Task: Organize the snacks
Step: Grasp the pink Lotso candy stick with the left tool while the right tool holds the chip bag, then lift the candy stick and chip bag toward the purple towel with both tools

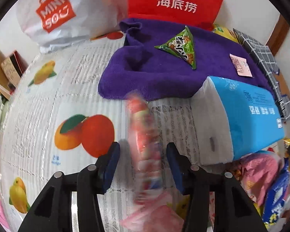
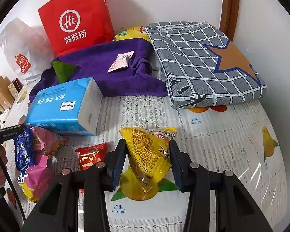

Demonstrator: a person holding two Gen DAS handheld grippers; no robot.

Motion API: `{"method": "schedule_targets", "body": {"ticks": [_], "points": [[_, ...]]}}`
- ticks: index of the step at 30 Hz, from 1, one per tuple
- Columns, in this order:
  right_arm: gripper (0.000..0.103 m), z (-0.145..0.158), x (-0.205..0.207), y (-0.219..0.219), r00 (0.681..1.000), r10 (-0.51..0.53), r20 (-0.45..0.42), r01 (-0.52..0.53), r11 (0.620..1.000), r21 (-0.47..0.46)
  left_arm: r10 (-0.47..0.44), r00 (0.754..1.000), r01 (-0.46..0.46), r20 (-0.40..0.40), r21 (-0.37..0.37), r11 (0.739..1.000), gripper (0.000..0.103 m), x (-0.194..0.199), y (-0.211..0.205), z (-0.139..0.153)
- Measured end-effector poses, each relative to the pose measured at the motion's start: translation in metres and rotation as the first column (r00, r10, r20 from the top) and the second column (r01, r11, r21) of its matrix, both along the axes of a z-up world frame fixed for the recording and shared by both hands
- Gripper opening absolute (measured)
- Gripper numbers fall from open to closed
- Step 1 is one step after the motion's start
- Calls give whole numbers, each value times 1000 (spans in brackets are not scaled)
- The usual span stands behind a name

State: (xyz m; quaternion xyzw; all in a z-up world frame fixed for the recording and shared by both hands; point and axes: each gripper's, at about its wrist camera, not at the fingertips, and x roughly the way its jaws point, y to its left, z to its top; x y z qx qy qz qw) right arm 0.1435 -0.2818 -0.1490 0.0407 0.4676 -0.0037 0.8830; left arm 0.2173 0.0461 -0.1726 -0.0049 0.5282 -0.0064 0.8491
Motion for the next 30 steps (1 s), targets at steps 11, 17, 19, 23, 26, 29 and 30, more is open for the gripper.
{"method": "schedule_targets", "body": {"ticks": [11, 17, 19, 23, 26, 29, 30], "points": [[41, 20, -16, 1, 998, -2, 57, 1, 1000, 19, -18, 999, 21, 45, -76, 997, 18, -18, 7, 29], [41, 42, -28, 9, 994, 12, 109, -14, 1000, 19, -23, 995, 34, 97, -119, 992, 18, -37, 9, 56], [41, 51, -32, 11, 992, 12, 126, -15, 1000, 20, -23, 993, 38, 117, -125, 991, 18, -44, 9, 67], [41, 64, -40, 15, 988, 17, 152, -21, 1000, 21, -40, 989, 60, 142, -138, 989, 18, -54, 4, 83], [41, 73, -47, 22, 986, 21, 168, -24, 1000, 15, -50, 988, 71, 147, -142, 987, 18, -62, 0, 91], [41, 80, -53, 28, 982, 33, 184, -37, 999, 20, -61, 985, 86, 160, -155, 984, 18, -70, -3, 98], [41, 82, -55, 30, 982, 35, 187, -39, 999, 18, -62, 985, 88, 162, -156, 984, 18, -73, -5, 101]]}}
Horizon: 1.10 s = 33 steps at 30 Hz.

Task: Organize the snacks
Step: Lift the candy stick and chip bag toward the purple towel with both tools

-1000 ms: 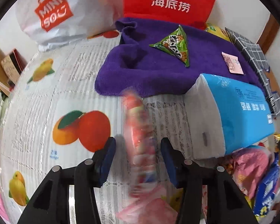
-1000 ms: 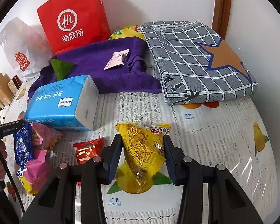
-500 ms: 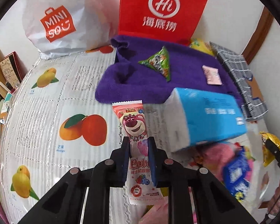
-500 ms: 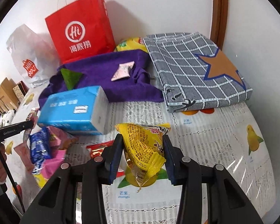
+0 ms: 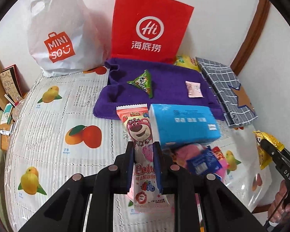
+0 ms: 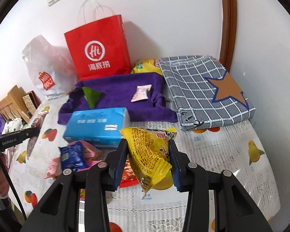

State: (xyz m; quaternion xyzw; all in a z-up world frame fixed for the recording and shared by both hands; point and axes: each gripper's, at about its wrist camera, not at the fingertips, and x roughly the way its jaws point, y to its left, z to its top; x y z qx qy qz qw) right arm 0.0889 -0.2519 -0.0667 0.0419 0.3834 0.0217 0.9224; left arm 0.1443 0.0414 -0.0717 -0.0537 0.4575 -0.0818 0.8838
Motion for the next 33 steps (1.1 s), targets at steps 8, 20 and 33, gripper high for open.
{"method": "schedule_targets", "body": {"ticks": [8, 20, 33], "points": [[41, 17, -11, 17, 999, 24, 34, -24, 1000, 1, -25, 999, 25, 21, -20, 999, 18, -18, -13, 17], [41, 32, -3, 28, 998, 39, 56, -39, 999, 1, -68, 995, 69, 67, -14, 997, 18, -23, -35, 41], [41, 51, 28, 36, 995, 68, 69, -69, 998, 14, -77, 993, 79, 89, -19, 997, 18, 3, -44, 61]]}}
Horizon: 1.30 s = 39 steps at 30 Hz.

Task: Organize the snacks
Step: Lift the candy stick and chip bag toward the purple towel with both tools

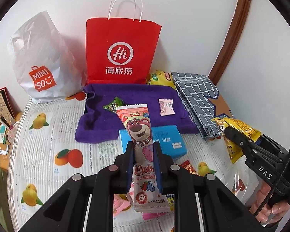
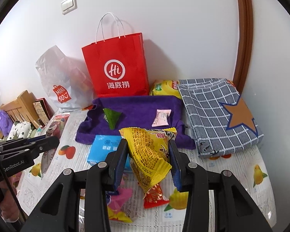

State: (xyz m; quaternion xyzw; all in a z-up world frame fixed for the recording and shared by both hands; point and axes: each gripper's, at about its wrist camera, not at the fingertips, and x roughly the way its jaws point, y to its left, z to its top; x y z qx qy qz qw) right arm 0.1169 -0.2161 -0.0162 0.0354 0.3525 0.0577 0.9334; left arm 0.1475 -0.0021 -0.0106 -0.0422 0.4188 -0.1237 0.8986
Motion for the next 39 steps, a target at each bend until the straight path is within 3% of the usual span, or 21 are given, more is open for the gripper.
{"method": "schedule_targets", "body": {"ticks": [18, 39], "points": [[41, 11, 69, 12, 999, 37, 22, -37, 999, 17, -16, 1000, 16, -7, 33, 999, 18, 67, -6, 2], [41, -24, 154, 4, 999, 13, -31, -12, 1000, 25, 2, 998, 1, -63, 44, 999, 18, 143, -3, -29]]}}
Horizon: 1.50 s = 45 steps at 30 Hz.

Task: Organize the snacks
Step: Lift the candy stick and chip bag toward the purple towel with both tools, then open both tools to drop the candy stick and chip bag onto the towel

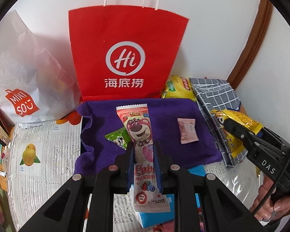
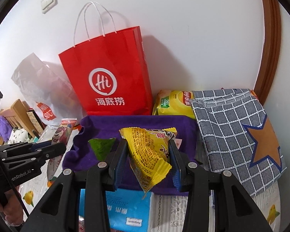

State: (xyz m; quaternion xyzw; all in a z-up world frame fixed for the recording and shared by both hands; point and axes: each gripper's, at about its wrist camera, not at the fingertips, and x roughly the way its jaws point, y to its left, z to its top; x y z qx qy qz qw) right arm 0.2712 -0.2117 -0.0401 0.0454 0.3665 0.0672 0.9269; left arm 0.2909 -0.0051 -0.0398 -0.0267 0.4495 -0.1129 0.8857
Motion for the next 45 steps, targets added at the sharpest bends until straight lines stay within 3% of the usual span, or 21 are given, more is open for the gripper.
{"method": "schedule_targets", "body": {"ticks": [11, 18, 22, 42, 45], "points": [[41, -27, 46, -11, 999, -5, -40, 5, 1000, -1, 46, 998, -46, -45, -16, 999, 18, 47, 20, -25], [41, -70, 71, -19, 989, 3, -150, -3, 1000, 0, 65, 987, -72, -145, -42, 997, 18, 65, 35, -65], [41, -79, 75, -18, 985, 7, -175, -9, 1000, -11, 75, 980, -83, -184, -36, 996, 18, 71, 38, -81], [43, -105, 85, -9, 970, 18, -242, -30, 998, -48, 99, 969, -109, -225, -33, 993, 19, 80, 38, -102], [51, -105, 86, -7, 968, 26, -249, -39, 998, -46, 103, 968, -113, -230, -33, 993, 19, 81, 39, -103]]}}
